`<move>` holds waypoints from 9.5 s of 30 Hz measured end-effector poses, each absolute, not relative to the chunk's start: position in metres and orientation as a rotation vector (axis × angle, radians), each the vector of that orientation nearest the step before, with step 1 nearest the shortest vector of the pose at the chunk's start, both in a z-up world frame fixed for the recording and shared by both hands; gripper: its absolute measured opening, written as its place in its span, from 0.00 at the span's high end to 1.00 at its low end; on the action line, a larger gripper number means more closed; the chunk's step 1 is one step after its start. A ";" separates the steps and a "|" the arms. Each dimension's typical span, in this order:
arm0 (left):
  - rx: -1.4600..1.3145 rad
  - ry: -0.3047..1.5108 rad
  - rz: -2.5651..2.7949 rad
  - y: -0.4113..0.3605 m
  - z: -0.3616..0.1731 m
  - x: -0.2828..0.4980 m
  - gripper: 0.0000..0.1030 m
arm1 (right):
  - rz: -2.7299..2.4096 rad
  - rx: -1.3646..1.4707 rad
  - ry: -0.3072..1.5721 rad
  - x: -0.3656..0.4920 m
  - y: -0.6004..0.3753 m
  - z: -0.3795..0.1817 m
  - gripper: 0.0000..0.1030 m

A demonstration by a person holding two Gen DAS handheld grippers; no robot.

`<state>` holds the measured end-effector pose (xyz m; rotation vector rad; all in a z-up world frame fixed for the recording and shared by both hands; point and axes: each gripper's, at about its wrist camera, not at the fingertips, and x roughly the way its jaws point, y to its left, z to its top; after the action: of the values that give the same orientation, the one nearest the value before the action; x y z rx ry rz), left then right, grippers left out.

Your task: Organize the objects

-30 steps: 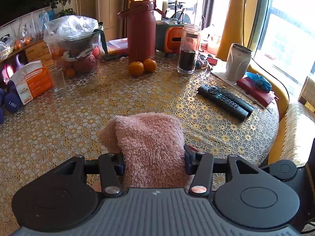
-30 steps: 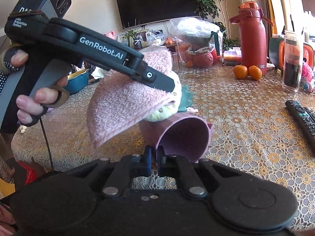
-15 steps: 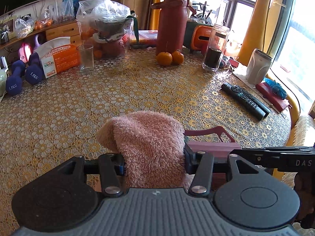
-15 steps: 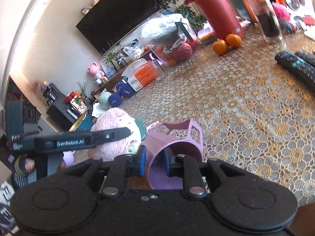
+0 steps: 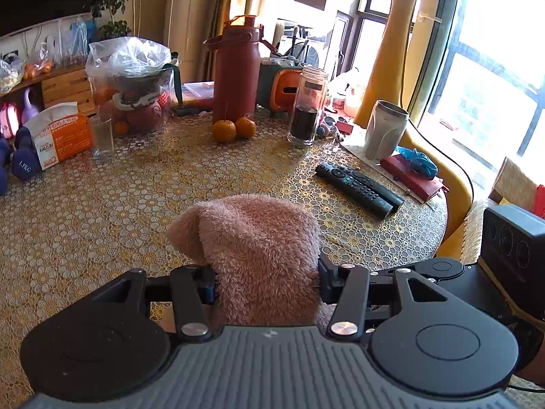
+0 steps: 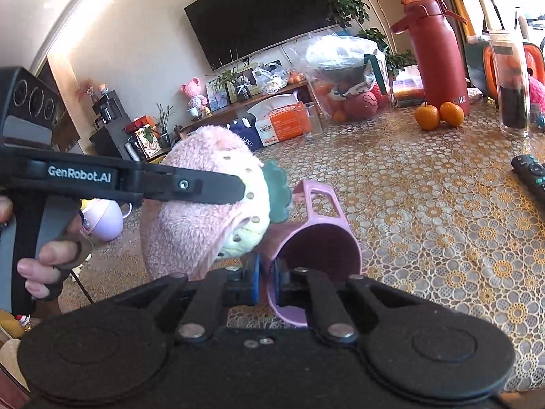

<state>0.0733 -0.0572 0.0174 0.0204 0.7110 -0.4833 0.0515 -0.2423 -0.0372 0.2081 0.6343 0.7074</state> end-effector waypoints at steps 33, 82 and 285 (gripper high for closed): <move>-0.093 0.777 -0.400 -0.015 0.006 0.071 0.50 | 0.699 0.072 0.623 0.045 -0.234 -0.042 0.93; -0.251 0.851 -0.285 0.023 -0.023 0.074 0.50 | 0.589 0.192 0.649 0.074 -0.249 -0.036 0.90; -0.115 0.702 -0.284 0.004 0.029 0.123 0.49 | 0.586 0.619 0.762 0.113 -0.272 -0.045 0.75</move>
<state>0.1232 0.0040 0.0295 -0.1148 0.7020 -0.2844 0.1129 -0.2720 -0.0448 0.6190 0.7619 0.5865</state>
